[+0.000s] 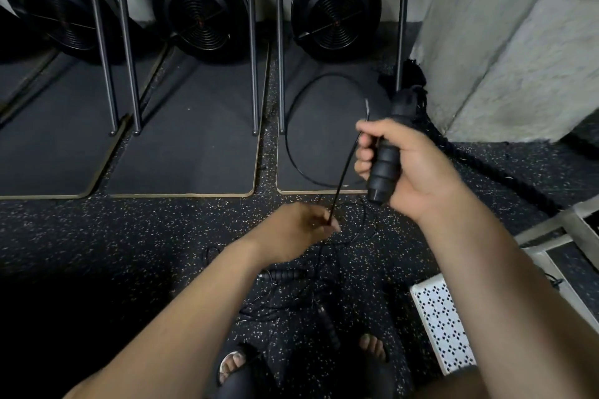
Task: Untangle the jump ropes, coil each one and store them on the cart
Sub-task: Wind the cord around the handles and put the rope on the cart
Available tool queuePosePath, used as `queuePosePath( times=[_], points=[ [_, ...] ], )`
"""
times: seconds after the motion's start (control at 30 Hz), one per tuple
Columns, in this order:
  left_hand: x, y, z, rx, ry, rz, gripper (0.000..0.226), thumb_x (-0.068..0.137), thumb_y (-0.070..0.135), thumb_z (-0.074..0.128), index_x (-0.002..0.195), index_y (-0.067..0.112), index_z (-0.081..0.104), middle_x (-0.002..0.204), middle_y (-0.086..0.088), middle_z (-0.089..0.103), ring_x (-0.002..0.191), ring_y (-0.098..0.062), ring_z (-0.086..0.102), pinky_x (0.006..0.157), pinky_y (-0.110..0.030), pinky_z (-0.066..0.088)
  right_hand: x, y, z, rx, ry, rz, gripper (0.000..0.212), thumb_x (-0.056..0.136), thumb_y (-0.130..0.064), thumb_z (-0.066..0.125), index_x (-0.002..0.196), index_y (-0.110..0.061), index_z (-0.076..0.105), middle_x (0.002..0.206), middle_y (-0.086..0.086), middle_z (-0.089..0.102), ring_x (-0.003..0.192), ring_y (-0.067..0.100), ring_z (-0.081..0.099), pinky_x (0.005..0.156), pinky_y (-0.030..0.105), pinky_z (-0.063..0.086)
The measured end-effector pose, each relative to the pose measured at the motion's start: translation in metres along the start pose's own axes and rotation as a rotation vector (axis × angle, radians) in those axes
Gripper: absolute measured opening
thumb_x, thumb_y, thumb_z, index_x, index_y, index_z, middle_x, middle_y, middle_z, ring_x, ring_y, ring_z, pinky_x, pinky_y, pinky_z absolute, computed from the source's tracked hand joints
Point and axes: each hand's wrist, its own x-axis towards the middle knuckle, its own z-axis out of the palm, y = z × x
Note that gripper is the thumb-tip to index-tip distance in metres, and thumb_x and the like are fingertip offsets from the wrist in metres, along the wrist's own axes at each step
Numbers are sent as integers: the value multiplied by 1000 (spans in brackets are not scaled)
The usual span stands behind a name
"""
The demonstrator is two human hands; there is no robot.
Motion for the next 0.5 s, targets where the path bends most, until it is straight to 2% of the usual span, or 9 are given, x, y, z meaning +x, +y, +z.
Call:
queuePosePath(
  times=[0.1,0.2,0.27,0.37,0.43,0.5],
  points=[
    [0,-1,1,65,-9,-5,11,105,31,68,102,32,78,100,20,79,96,6,71,94,-21,54,-5,-7,0,98,7,-17,8,98,-9,66,91,-12,62,74,0,60,61,10,51,59,21,42],
    [0,0,-1,97,21,-22,13,106,32,66,100,31,78,91,17,77,84,6,69,78,-13,51,-5,-9,-3,125,6,-27,2,98,-11,66,97,-10,66,77,0,62,64,9,53,62,21,43],
    [0,2,-1,108,44,-22,14,107,30,66,99,29,77,84,12,76,72,3,66,65,-14,47,-1,-7,-6,118,15,-36,10,98,-12,66,107,-8,68,80,2,65,66,10,57,62,21,45],
    [-3,10,-6,33,112,-6,17,108,22,63,95,21,75,76,11,72,62,3,64,56,-15,47,10,7,-11,-17,87,-17,20,97,-9,68,117,-8,70,82,7,70,64,13,62,57,24,50],
    [-2,11,-16,18,254,41,16,107,27,65,94,23,73,81,7,75,73,-9,71,66,-28,57,16,25,-14,-170,126,58,25,96,-3,68,121,-4,71,78,8,68,59,14,61,52,24,50],
    [0,13,-26,-28,391,80,19,107,32,66,92,22,71,85,4,77,81,-19,72,75,-36,57,18,43,-15,-302,87,177,27,95,2,67,122,2,69,76,8,67,58,16,60,52,25,50]
  ],
)
